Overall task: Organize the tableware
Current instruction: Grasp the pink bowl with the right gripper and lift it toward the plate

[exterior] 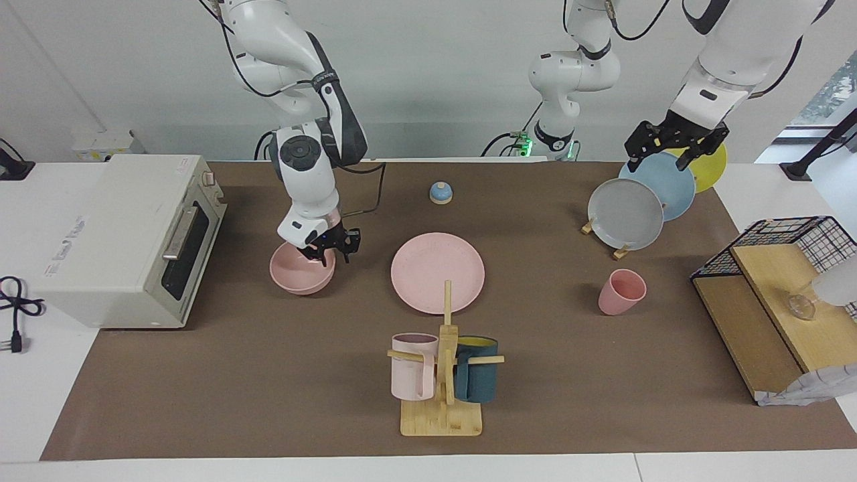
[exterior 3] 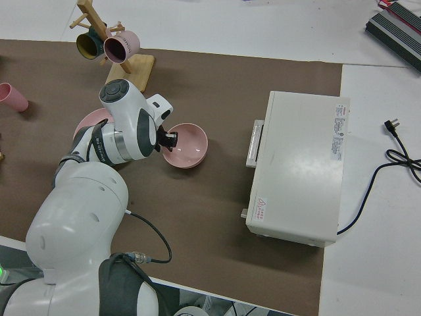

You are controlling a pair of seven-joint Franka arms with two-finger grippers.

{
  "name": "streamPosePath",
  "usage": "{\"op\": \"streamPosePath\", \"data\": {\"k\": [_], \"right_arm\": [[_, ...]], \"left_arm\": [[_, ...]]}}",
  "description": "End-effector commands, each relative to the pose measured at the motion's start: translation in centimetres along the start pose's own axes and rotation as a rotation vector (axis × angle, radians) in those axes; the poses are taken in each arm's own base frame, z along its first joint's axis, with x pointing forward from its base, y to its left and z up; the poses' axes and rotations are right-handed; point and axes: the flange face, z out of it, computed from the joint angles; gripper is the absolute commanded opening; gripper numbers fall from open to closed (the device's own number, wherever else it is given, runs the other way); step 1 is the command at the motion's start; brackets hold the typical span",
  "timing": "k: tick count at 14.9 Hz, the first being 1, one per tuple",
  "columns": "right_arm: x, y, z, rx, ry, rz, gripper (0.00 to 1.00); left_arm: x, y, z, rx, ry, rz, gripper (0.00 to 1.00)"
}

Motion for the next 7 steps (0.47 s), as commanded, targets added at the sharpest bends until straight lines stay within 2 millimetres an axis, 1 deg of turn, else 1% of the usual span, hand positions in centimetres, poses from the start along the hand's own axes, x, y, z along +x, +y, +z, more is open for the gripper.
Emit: {"op": "streamPosePath", "data": {"k": [1, 3, 4, 5, 6, 7], "right_arm": [[1.8, -0.6, -2.5, -0.023, -0.032, -0.019, 0.0], [4.4, -2.6, -6.9, -0.031, -0.065, -0.035, 0.0], [5.5, -4.5, -9.0, -0.033, -0.072, -0.017, 0.0], [6.3, -6.7, -10.9, -0.033, -0.065, 0.013, 0.0], [6.6, -9.8, -12.3, -0.028, -0.048, 0.047, 0.0], [6.7, -13.2, -13.1, -0.025, -0.038, 0.086, 0.0]], "left_arm": [[-0.8, 0.5, -0.1, 0.02, 0.004, 0.008, 1.0], [-0.8, 0.4, -0.1, 0.02, 0.004, 0.007, 1.0], [-0.8, 0.4, -0.1, 0.02, 0.002, 0.004, 1.0], [-0.8, 0.4, -0.1, 0.02, 0.002, 0.004, 1.0], [-0.7, 0.2, -0.2, 0.02, 0.007, 0.001, 1.0], [-0.6, 0.0, -0.2, 0.019, 0.013, -0.005, 1.0]]}}
